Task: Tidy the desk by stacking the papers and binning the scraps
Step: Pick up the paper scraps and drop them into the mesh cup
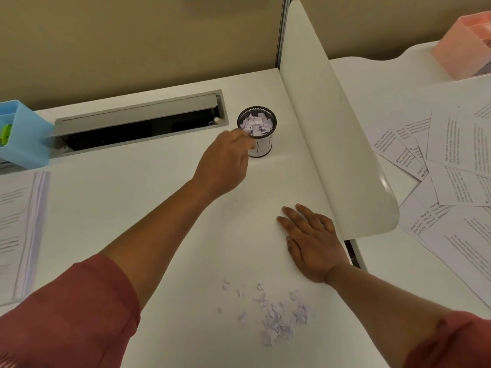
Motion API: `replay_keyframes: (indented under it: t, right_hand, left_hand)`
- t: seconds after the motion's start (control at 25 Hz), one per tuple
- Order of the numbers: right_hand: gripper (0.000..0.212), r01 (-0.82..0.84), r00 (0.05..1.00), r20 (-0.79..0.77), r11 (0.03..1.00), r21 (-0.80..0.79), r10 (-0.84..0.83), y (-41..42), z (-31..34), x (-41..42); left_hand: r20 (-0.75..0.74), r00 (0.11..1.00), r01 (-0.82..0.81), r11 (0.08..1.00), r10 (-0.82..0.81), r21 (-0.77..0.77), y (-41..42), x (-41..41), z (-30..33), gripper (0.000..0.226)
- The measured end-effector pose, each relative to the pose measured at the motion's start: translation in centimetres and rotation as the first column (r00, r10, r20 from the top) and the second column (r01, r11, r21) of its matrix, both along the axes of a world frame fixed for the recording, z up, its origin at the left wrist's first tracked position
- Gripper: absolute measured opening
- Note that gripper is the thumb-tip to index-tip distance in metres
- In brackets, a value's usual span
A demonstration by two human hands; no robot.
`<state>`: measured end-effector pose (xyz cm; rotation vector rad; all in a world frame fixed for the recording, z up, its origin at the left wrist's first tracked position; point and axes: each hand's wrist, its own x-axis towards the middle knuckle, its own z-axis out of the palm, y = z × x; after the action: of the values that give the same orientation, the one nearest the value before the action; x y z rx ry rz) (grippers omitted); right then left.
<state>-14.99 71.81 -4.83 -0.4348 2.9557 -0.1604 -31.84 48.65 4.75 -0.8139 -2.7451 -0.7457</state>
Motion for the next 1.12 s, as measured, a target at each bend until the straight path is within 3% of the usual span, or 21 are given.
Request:
replay_keyframes:
  t: [0.12, 0.24, 0.32, 0.44, 0.52, 0.6, 0.68, 0.84, 0.96, 1.04, 1.12]
  right_hand:
    - [0.053, 0.003, 1.000, 0.004, 1.000, 0.006, -0.003, -0.1, 0.0, -0.1]
    - [0.054, 0.006, 1.000, 0.012, 1.000, 0.008, -0.006, -0.1, -0.1, 0.0]
    - [0.054, 0.008, 1.000, 0.014, 1.000, 0.004, -0.008, -0.1, -0.1, 0.1]
    - [0.055, 0.009, 1.000, 0.018, 1.000, -0.007, -0.009, -0.1, 0.0, 0.1]
    - [0.055, 0.014, 1.000, 0.013, 1.000, -0.017, -0.013, -0.2, 0.1, 0.1]
    - [0.055, 0.019, 1.000, 0.021, 0.999, -0.030, -0.018, -0.3, 0.1, 0.2]
    - [0.055, 0.024, 0.999, 0.022, 0.999, -0.035, -0.023, -0.3, 0.1, 0.3]
    - [0.055, 0.024, 0.999, 0.028, 0.999, -0.036, -0.023, -0.3, 0.1, 0.3]
    - [0.055, 0.034, 0.999, 0.027, 0.999, -0.042, -0.033, -0.1, 0.1, 0.4]
    - [0.055, 0.039, 0.999, 0.027, 0.998, -0.041, -0.038, -0.1, 0.0, 0.6]
    - [0.055, 0.042, 0.999, 0.026, 0.998, -0.049, -0.041, 0.0, 0.0, 0.5]
  left_hand:
    - [0.295, 0.955, 0.031, 0.998, -0.017, -0.046, -1.6, 4.8, -1.7, 0.026]
    - [0.576, 0.816, 0.083, 0.980, 0.039, -0.183, -3.8, 9.3, -3.6, 0.029]
    - [0.678, 0.733, 0.119, 0.971, 0.057, -0.210, -5.3, 12.0, -4.3, 0.035]
    - [0.764, 0.643, 0.130, 0.975, 0.057, -0.183, -7.1, 15.7, -4.3, 0.065]
    - [0.791, 0.608, 0.184, 0.957, 0.071, -0.227, -8.1, 17.7, -4.0, 0.087]
    - [0.785, 0.613, 0.228, 0.932, 0.086, -0.280, -8.6, 19.5, -3.9, 0.093]
    - [0.769, 0.634, 0.198, 0.943, 0.084, -0.266, -8.7, 20.8, -4.3, 0.080]
    - [0.730, 0.680, -0.016, 0.996, 0.074, -0.086, -7.7, 22.2, -5.7, 0.028]
    - [0.686, 0.723, -0.096, 0.995, 0.082, -0.018, -6.3, 22.8, -6.9, 0.016]
    - [0.689, 0.719, -0.170, 0.984, 0.092, 0.046, -5.9, 23.0, -6.9, 0.022]
    - [0.681, 0.728, -0.139, 0.989, 0.074, 0.041, -6.3, 23.5, -6.6, 0.053]
